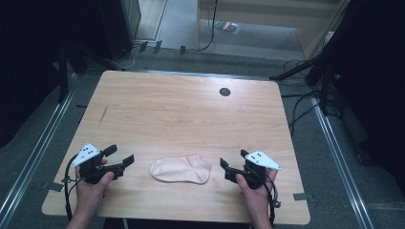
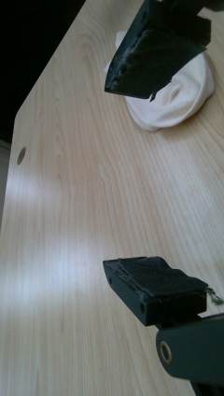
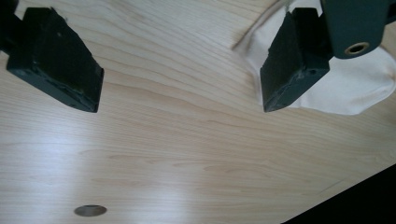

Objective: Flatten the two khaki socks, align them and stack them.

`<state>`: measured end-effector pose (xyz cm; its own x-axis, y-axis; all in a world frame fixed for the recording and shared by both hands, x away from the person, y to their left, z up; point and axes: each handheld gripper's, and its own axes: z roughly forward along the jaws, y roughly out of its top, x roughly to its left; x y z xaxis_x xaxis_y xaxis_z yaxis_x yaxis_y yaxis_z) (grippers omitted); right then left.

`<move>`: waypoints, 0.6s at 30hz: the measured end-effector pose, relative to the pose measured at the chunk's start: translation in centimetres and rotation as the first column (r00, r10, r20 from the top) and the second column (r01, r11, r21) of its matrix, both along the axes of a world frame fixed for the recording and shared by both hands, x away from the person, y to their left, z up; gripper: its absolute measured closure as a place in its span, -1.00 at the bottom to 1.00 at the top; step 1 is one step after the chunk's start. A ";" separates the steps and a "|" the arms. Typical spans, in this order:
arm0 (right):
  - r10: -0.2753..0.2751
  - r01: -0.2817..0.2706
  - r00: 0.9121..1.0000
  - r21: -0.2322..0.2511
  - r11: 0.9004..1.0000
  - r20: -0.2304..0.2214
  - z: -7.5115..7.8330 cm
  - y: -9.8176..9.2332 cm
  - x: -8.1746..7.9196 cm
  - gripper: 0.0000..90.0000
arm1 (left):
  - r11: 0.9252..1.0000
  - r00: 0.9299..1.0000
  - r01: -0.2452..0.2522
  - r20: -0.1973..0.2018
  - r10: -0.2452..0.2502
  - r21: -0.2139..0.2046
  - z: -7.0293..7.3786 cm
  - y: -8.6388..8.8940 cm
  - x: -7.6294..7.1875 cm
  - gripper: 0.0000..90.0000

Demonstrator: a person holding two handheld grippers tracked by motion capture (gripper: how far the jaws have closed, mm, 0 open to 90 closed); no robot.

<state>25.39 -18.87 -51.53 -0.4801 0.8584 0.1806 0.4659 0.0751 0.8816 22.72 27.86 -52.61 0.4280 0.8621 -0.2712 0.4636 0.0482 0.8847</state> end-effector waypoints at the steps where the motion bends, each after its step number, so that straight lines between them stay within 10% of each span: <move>1: -0.007 0.007 1.000 -0.001 1.000 0.001 0.0 -0.4 0.1 -0.70 | 1.000 1.000 -0.007 -0.004 0.007 -0.003 0.0 0.2 0.0 -0.69; 18: -0.088 0.087 0.996 -0.037 0.996 -0.018 -0.2 -5.6 -0.3 -0.70 | 0.996 0.996 -0.082 -0.035 0.083 0.038 -0.7 3.5 0.1 -0.69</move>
<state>25.06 -24.50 -51.76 -0.3999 0.9030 0.1571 0.4889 0.0652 0.8699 22.86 31.39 -53.32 0.3451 0.9037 -0.2535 0.4916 0.0561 0.8690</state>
